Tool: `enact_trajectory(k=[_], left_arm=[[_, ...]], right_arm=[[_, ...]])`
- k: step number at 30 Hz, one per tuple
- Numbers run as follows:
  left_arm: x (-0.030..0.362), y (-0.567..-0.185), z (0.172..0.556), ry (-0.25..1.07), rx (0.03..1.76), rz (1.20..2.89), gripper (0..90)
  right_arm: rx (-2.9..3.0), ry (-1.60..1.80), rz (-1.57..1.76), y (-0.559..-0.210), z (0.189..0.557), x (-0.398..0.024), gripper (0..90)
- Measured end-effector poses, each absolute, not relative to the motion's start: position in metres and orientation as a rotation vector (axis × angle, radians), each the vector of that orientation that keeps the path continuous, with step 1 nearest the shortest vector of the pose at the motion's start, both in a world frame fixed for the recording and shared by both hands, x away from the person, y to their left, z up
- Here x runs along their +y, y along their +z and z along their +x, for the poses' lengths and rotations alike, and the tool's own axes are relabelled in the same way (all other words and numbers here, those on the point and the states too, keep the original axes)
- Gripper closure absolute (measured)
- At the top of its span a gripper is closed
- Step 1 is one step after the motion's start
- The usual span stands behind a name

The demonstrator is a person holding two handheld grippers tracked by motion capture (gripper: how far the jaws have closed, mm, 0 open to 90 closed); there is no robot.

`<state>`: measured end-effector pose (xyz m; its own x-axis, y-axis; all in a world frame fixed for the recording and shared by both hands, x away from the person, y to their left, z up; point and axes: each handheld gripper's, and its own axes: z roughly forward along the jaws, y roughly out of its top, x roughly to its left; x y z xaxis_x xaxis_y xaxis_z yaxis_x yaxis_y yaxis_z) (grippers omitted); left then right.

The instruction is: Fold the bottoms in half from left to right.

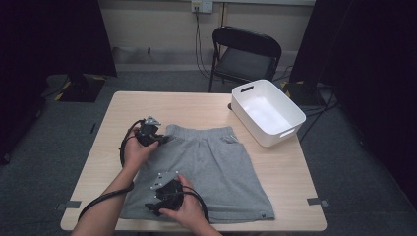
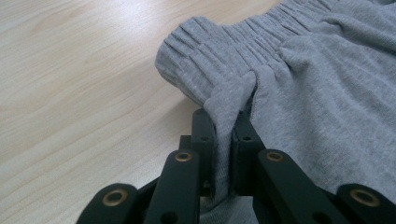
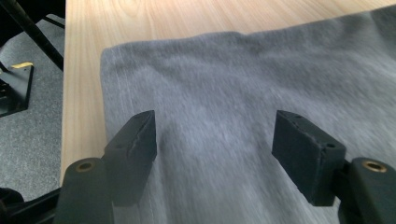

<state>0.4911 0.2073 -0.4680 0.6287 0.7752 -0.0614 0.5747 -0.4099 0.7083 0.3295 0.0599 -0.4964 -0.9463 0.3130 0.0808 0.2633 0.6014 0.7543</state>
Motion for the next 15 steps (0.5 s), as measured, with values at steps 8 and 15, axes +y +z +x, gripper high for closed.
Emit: enact_trajectory(k=[8,15], left_arm=[[0.21,-0.468,0.491,0.35,1.055,2.12,83.0],[0.21,-0.468,0.49,0.356,1.049,2.135,83.0]], right_arm=[[2.78,1.229,0.43,-0.504,0.328,0.071,32.7],[2.761,1.174,0.41,-0.502,0.327,0.073,42.8]])
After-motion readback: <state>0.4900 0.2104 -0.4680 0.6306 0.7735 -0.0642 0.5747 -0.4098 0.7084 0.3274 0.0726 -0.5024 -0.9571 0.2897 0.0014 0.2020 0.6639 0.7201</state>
